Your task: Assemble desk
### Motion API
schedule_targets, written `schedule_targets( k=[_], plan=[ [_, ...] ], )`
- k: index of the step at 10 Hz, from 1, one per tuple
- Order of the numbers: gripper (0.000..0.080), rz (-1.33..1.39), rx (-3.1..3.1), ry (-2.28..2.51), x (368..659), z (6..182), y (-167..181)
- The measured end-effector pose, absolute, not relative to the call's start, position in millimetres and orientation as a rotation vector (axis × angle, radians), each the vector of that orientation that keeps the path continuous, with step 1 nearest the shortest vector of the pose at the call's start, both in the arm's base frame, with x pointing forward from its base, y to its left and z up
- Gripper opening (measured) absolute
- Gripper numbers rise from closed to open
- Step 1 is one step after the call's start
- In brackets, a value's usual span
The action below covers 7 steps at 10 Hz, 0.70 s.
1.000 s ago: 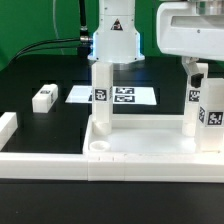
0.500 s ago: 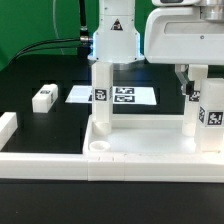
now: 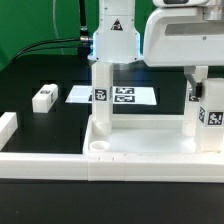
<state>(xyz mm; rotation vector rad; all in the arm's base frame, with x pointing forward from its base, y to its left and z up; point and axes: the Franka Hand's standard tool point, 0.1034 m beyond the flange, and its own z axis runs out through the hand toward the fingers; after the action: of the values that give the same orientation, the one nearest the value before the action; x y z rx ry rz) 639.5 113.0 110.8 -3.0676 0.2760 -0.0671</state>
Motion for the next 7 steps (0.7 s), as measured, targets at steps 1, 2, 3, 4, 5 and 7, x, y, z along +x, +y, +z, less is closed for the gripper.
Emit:
schedule_targets(
  k=[1, 2, 3, 4, 5, 7],
  plan=[
    [0.0288, -0.067, -3.068, 0.277, 639.5, 110.7, 112.6],
    [0.0288, -0.066, -3.066, 0.291, 639.5, 110.7, 112.4],
    [0.0288, -0.065, -3.061, 0.33, 639.6, 110.7, 112.3],
    [0.0288, -0.065, -3.061, 0.331, 639.6, 110.7, 112.0],
    [0.0288, -0.058, -3.028, 0.491, 639.8, 110.6, 110.7],
    [0.0288, -0.061, -2.929, 0.907, 639.3, 109.6, 112.0]
  ],
)
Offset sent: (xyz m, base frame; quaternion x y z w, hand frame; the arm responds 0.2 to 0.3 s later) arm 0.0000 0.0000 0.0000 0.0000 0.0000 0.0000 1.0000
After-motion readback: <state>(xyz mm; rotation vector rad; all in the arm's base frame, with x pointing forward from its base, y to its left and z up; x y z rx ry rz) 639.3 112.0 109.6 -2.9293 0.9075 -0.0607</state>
